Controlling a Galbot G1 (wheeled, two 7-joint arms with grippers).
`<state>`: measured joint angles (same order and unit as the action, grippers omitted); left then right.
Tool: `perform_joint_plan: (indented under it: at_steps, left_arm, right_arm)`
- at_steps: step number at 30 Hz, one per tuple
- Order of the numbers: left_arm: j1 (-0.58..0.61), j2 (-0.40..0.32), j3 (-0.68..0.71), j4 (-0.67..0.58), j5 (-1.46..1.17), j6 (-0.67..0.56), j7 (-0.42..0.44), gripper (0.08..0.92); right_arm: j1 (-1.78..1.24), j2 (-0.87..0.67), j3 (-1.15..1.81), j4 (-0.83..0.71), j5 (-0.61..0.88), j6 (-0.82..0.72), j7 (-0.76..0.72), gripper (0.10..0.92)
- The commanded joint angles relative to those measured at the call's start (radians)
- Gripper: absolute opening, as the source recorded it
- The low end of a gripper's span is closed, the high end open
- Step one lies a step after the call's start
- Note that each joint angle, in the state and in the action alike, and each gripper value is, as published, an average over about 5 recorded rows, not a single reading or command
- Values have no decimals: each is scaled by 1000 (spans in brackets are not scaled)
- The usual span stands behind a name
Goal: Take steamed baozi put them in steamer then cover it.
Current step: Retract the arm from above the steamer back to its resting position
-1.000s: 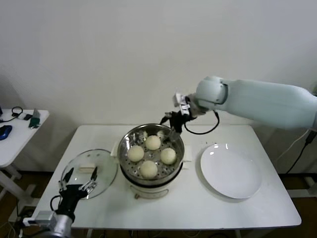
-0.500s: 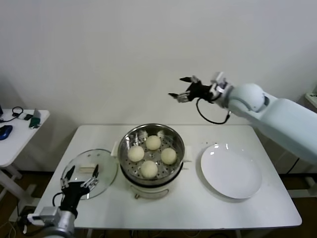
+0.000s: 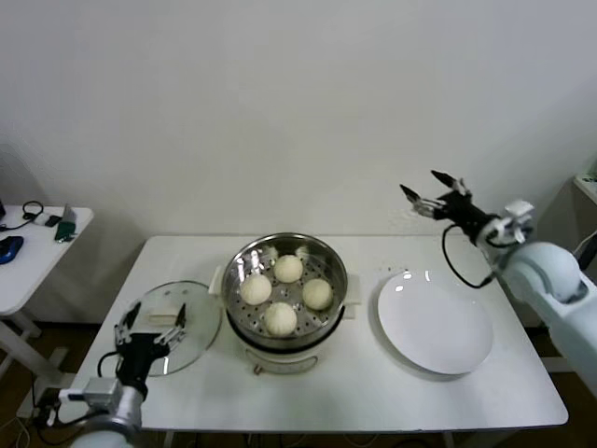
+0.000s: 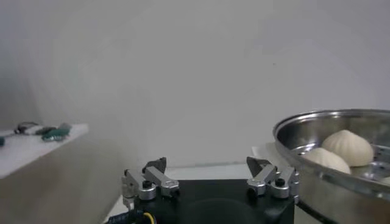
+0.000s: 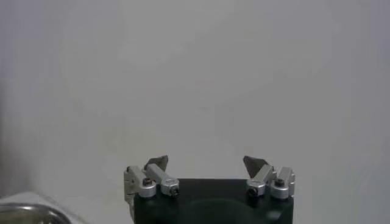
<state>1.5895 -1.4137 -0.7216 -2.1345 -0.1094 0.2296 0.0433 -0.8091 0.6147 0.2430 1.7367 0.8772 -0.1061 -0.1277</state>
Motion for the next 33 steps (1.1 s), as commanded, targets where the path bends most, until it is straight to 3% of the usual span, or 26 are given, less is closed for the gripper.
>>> perform_joint_plan:
  at_steps: [1, 5, 9, 15, 20, 28, 33]
  left_arm:
    - [-6, 17, -1, 22, 156, -33, -8, 823]
    - [17, 28, -10, 36, 244, -72, -22, 823]
    - [56, 78, -21, 74, 424, -154, -93, 823]
    - [68, 160, -24, 192, 799, -233, -323, 823]
    - [25, 149, -29, 353, 1188, -267, -481, 823]
    - [-62, 121, -12, 593, 1365, -347, -551, 823]
    - [-80, 128, 1, 647, 1382, -365, -533, 823]
  right_arm:
    - [-718, 217, 551, 88, -134, 192, -70, 823]
    - [-790, 328, 543, 90, -226, 280, -79, 823]
    - [-850, 443, 493, 97, -323, 365, -55, 823]
    - [-907, 565, 424, 85, -383, 398, 21, 823]
    - [-926, 619, 398, 78, -396, 412, 57, 823]
    - [-948, 660, 370, 115, -409, 405, 82, 823]
    - [-953, 681, 359, 119, -437, 410, 83, 823]
